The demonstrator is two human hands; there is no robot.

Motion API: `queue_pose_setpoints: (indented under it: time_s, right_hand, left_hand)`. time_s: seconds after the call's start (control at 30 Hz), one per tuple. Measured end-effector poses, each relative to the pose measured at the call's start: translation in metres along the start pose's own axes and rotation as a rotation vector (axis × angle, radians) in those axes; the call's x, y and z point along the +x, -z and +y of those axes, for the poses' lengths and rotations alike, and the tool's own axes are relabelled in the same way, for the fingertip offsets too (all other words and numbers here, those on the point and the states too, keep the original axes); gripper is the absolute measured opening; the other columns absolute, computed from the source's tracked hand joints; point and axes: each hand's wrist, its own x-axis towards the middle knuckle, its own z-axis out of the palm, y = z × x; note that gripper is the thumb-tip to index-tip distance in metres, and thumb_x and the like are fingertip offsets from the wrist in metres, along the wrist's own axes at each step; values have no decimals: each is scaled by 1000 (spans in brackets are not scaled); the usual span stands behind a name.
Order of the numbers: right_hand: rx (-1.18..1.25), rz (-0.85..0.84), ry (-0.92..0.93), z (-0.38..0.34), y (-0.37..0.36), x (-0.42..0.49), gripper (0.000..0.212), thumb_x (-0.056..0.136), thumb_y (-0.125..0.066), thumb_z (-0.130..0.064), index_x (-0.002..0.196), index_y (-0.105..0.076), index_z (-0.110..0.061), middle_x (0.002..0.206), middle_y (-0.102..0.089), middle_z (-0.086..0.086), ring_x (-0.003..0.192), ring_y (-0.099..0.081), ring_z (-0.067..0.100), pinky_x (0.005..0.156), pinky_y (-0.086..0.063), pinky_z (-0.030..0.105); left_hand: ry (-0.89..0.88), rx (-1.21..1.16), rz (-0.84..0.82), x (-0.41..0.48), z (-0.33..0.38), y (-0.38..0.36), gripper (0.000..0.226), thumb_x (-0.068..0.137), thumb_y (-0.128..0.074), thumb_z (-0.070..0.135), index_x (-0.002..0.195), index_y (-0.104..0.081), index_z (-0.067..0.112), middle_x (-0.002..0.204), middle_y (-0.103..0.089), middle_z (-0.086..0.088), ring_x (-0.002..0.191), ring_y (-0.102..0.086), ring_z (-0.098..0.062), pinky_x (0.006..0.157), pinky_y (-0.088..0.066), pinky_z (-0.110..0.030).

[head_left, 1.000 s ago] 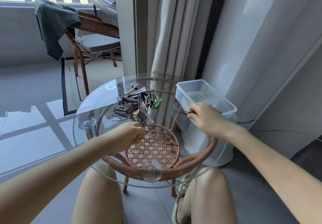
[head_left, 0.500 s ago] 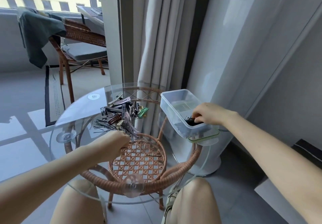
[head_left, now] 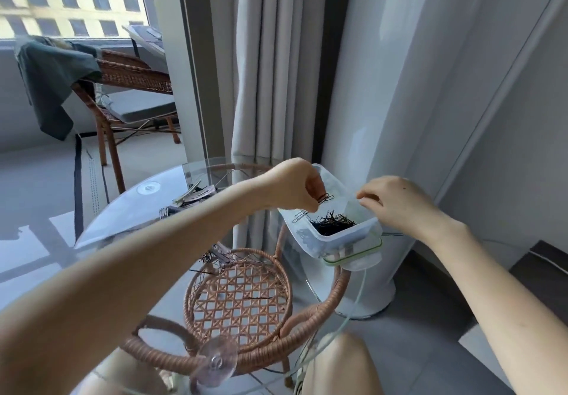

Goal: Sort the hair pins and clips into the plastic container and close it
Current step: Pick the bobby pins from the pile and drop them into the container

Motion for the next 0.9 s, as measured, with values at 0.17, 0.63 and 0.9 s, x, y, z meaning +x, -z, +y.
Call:
queue_pose_setpoints:
  time_s: [0.17,0.63,0.9]
  right_hand:
    - [14,6,-27,5,0,-7,19,91,-52,-25,98,-69,-21,102,-69,0,97,-60,23,73,-41,27]
    - [421,-137,139,-100,-25,-58,22,79,-65,-41,87,-70,-21,79,-64,-6,76,-57,12,70,-46,31]
    - [256,-319,115,-153,-89,-53,22,90,-56,-31,95,-65,-11,106,-63,5,101,-57,24,88,-48,38]
  left_hand:
    - [-28,155,-98,40,11,-49,18,69,-62,10,83,-71,3,71,-57,-5,66,-47,-19,53,-38,-23]
    - [44,-33,46,10,-29,-24,24,84,-59,11,106,-69,14,108,-70,-3,98,-66,-19,91,-50,-28]
    - [181,-85,306,-55,-100,-8,19,83,-61,5,99,-71,12,98,-70,-3,78,-60,-7,77,-50,-19]
